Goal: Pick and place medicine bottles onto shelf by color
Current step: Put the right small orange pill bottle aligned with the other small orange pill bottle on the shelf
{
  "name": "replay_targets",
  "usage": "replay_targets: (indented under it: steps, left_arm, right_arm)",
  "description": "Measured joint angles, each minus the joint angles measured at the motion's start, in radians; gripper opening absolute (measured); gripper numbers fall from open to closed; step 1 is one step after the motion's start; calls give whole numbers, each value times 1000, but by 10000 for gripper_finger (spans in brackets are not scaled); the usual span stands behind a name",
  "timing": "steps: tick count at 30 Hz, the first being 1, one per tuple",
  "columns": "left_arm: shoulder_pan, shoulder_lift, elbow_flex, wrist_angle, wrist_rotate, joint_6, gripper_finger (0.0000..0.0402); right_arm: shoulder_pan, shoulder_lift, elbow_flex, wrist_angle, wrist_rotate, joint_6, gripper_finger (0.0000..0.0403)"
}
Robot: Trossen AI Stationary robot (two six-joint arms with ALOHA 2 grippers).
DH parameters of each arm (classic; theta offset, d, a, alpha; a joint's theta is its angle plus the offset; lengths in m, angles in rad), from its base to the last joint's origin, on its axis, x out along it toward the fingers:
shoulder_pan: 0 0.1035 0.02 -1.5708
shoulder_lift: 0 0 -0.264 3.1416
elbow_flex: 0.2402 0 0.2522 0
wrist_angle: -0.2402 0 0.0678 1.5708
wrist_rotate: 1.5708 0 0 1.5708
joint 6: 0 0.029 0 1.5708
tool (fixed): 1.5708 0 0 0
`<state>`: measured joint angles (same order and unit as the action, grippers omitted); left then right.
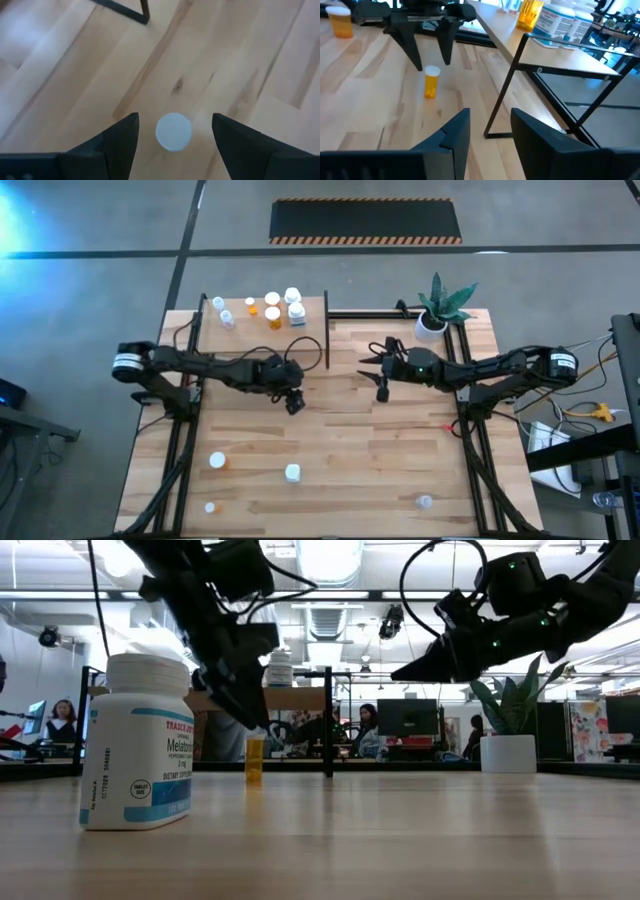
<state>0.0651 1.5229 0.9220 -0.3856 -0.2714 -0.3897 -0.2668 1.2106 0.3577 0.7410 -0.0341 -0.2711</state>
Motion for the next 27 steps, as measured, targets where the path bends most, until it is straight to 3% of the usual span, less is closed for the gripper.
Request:
replay_targets:
  steps: [13,27]
  left_arm:
    - [10,42,9,-23,5,-23,229]
    - [13,42,5,-21,7,-19,123]
  right_arm:
    - [0,0,-3,5,4,1,129]
    - [0,0,-3,5,5,0,121]
